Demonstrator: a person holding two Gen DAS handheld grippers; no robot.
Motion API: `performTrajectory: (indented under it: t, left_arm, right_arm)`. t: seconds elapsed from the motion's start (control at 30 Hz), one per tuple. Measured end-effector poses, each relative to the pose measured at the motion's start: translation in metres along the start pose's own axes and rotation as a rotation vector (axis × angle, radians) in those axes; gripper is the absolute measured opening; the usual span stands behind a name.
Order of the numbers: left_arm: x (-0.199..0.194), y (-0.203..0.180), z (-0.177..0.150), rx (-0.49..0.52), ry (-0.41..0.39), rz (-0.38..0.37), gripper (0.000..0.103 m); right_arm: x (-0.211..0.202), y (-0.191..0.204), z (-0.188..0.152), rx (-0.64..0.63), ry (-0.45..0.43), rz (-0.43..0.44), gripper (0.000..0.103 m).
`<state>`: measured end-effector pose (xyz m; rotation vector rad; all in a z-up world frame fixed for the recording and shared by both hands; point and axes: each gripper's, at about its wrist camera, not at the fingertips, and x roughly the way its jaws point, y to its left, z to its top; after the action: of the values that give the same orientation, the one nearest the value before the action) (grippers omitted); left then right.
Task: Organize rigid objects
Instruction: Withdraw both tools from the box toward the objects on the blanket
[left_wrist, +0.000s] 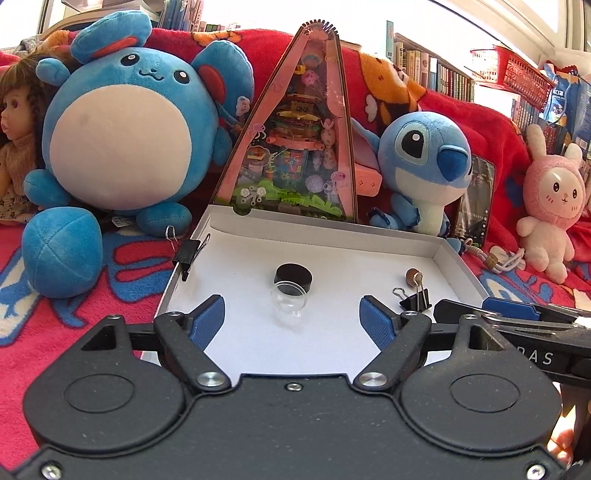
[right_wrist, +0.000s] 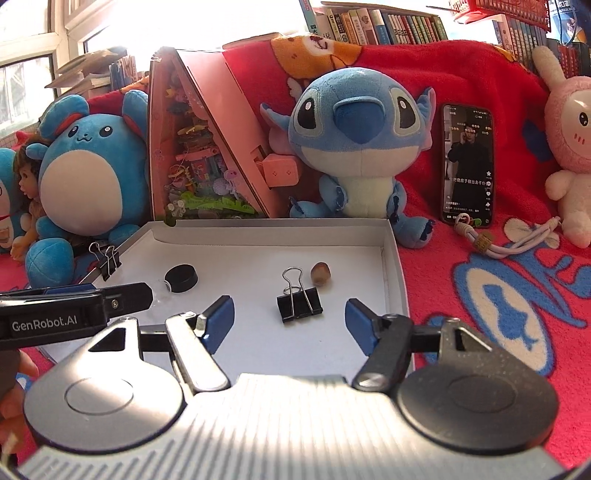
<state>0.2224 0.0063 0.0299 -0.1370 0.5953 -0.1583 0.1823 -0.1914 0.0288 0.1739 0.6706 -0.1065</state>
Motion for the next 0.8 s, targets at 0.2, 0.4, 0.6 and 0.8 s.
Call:
performTrajectory:
  t: [0.2, 0.4, 0.6, 0.8]
  left_arm:
    - [-0.029, -0.004, -0.011, 0.04, -0.015, -0.009, 0.081]
    - [-0.05, -0.008, -0.022, 0.064, -0.006, -0.023, 0.083]
    - [-0.071, -0.013, -0.033, 0.086, -0.008, -0.051, 0.083]
    - [-0.09, -0.016, -0.042, 0.09, -0.028, -0.064, 0.084]
  right_arm:
    - [-0.026, -0.002, -0.006, -0.018, -0.029, 0.012, 0.085]
    - [-0.047, -0.002, -0.015, -0.022, -0.041, 0.033, 0.088]
    - [-0.066, -0.001, -0.023, -0.037, -0.059, 0.049, 0.09]
    - [-0.083, -0.001, -0.032, -0.052, -0.074, 0.06, 0.093]
